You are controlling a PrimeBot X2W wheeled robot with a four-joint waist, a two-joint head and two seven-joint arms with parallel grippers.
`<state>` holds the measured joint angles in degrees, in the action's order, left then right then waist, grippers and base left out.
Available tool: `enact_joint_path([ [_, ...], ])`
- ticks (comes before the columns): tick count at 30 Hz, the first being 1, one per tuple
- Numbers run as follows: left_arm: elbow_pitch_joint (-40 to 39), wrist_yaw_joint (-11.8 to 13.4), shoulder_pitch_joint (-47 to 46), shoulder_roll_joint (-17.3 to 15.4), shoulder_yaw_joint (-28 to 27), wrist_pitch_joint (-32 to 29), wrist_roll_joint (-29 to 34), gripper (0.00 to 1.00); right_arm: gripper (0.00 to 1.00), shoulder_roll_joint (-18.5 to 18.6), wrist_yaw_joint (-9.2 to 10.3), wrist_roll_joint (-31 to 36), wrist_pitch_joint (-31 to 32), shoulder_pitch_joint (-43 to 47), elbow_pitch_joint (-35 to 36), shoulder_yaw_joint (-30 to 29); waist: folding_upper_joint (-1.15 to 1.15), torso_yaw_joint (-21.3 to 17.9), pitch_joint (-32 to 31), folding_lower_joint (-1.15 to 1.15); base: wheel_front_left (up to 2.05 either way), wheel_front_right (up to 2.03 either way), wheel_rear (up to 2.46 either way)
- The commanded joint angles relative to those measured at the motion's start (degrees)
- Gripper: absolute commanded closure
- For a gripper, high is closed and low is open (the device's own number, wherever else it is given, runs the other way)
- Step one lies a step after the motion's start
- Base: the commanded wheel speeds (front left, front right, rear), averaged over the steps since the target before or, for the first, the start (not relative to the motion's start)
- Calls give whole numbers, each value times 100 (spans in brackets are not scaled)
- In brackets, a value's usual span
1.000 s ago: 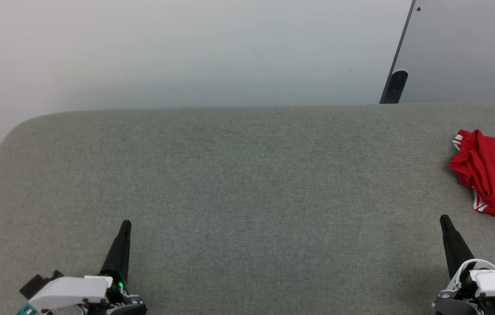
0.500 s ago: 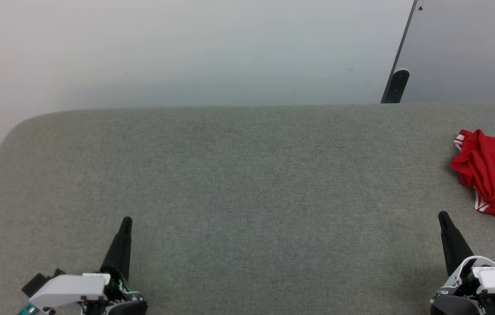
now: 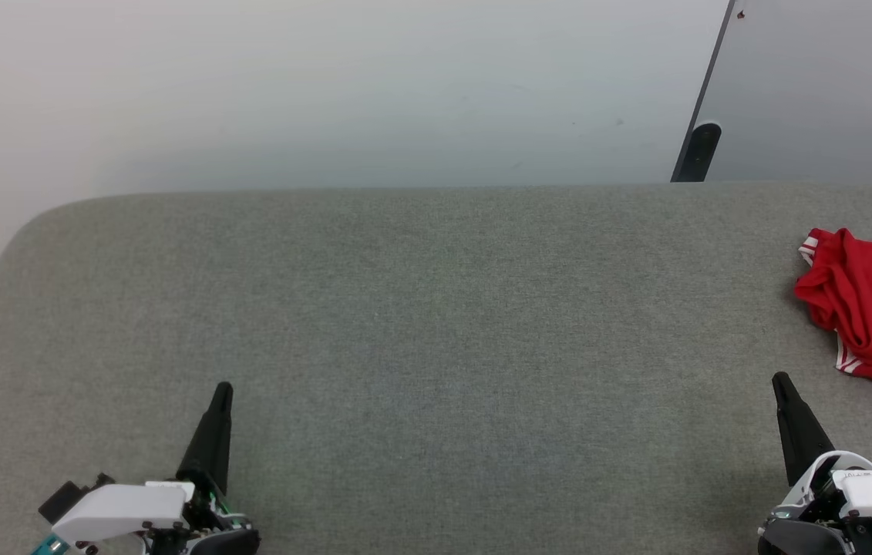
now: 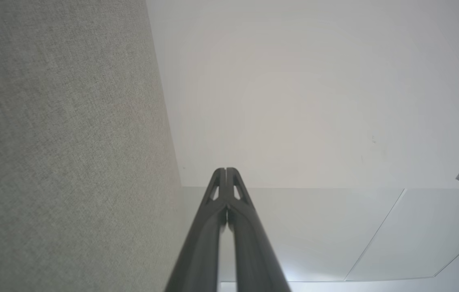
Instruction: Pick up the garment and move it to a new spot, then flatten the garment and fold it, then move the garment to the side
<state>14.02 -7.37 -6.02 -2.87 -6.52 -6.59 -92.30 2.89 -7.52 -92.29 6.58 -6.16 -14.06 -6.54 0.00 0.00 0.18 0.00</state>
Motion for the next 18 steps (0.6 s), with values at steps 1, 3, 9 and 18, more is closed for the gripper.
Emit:
enact_joint_path([
  [1, 7, -22, -49, 7, -13, -17, -15, 100, 100, -14, 6, -21, 14, -21, -1, -5, 0, 0, 0, 0, 0, 0, 0],
  [3, 7, -22, -49, 7, -13, -16, -15, 100, 100, -14, 6, -21, 14, -21, -1, -5, 0, 0, 0, 0, 0, 0, 0],
  [9, 7, -22, -49, 7, -12, -16, -16, 100, 100, -14, 6, -22, 14, -21, -1, -5, 0, 0, 0, 0, 0, 0, 0],
  [18, 7, -22, -49, 7, -11, -15, -17, 100, 100, -14, 6, -22, 14, -20, -1, -4, 0, 0, 0, 0, 0, 0, 0],
])
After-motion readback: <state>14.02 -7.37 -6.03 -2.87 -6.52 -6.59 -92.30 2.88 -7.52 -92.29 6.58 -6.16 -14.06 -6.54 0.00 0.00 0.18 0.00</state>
